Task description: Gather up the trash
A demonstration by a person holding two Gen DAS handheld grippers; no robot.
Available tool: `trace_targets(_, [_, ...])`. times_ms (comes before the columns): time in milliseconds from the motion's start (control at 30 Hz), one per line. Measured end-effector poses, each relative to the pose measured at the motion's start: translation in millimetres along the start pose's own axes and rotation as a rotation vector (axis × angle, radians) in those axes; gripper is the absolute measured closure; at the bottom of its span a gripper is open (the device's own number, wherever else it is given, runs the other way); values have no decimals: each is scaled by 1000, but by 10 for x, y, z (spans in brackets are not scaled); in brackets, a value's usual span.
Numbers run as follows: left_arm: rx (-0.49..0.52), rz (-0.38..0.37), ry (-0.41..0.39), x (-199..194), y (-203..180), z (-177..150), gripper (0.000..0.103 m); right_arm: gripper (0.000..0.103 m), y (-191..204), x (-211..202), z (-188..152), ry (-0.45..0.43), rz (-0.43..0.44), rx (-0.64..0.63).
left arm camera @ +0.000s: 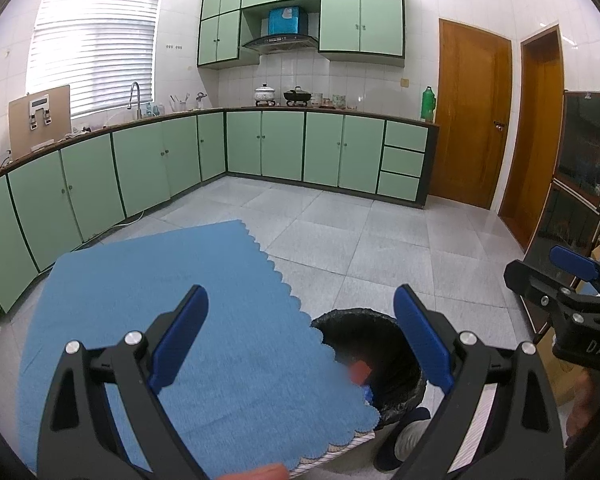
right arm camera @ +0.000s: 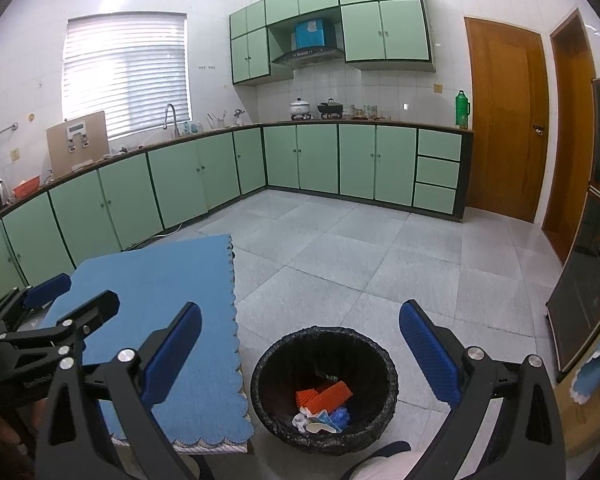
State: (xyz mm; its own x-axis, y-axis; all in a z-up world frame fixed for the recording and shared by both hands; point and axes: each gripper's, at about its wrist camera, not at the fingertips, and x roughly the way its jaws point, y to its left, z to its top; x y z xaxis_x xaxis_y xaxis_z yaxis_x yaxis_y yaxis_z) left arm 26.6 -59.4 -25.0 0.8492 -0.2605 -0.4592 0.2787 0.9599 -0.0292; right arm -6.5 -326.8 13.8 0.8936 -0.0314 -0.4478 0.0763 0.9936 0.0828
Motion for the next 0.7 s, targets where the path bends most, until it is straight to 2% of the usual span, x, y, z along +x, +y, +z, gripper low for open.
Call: trace_targets(700, [3,8,-12,-47,-45,13,12,6,24,-24,0,-26,1,-13])
